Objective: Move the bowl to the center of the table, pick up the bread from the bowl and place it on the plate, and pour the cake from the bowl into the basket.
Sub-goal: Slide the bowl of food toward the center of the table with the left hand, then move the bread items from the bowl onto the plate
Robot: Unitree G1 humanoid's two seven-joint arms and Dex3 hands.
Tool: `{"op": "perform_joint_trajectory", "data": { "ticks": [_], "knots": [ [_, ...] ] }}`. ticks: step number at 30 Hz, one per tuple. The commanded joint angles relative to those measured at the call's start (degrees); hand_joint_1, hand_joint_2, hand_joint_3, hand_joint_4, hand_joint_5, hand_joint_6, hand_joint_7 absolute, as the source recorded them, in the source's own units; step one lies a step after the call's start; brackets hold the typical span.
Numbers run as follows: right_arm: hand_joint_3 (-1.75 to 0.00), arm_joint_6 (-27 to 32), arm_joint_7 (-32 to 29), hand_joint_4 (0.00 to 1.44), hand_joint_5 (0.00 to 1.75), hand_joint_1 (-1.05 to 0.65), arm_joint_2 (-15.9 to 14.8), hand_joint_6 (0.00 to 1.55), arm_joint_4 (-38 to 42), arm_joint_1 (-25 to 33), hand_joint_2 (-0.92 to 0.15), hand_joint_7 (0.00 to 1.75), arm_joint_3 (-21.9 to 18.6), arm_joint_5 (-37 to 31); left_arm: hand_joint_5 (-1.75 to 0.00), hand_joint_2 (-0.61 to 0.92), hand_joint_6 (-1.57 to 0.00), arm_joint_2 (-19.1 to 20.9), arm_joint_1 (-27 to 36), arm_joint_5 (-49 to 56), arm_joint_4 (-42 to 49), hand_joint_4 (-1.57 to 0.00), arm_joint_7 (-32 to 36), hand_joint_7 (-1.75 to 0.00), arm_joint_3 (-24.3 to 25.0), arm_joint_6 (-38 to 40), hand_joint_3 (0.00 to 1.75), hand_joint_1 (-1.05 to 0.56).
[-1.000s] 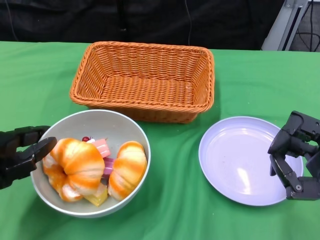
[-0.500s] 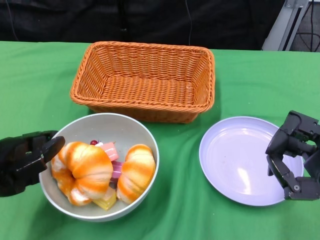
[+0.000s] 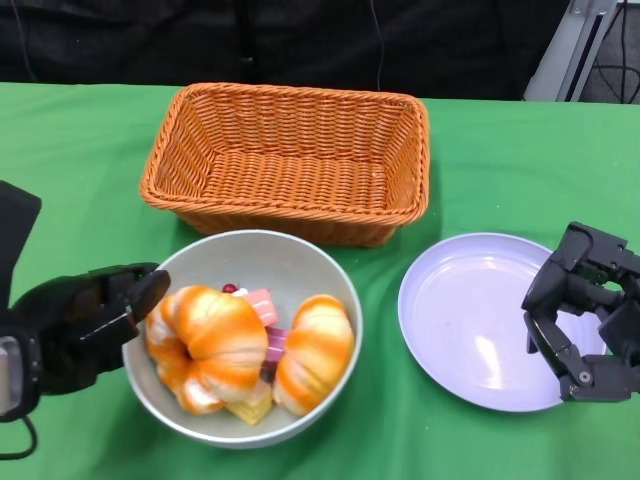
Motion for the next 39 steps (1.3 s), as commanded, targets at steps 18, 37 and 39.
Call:
{"op": "perform_joint_trajectory", "data": {
  "ticks": [18, 37, 39],
  "knots": [
    [-1.18, 1.63, -0.27, 0.7, 1.75, -0.11, -1.35, 0.6, -2.03, 0.72, -0.42, 1.49, -0.73, -0.42, -0.02, 0.92, -0.14, -9.74, 0.98, -5.23, -2.76, -0.14, 7.26, -0.02, 4.42, -0.31, 0.49, -0.55],
    [-1.16, 1.22, -0.73, 0.7, 1.75, -0.12, -0.42, 0.61, -1.87, 0.36, -0.42, 1.48, -0.16, -0.65, -0.09, 0.92, -0.27, -4.92, 3.75, 6.28, -3.74, -0.28, 11.8, -0.04, -0.72, -14.32, 0.38, -0.55],
    [-1.17, 1.07, -0.59, 0.7, 1.75, -0.12, -0.45, 0.61, -1.64, 0.25, -0.42, 1.48, -0.14, -0.52, -0.11, 0.92, -0.29, -3.13, 4.21, 8.66, -3.63, -0.32, 11.49, -0.05, -1.55, -17.85, 0.35, -0.56]
  ]
}}
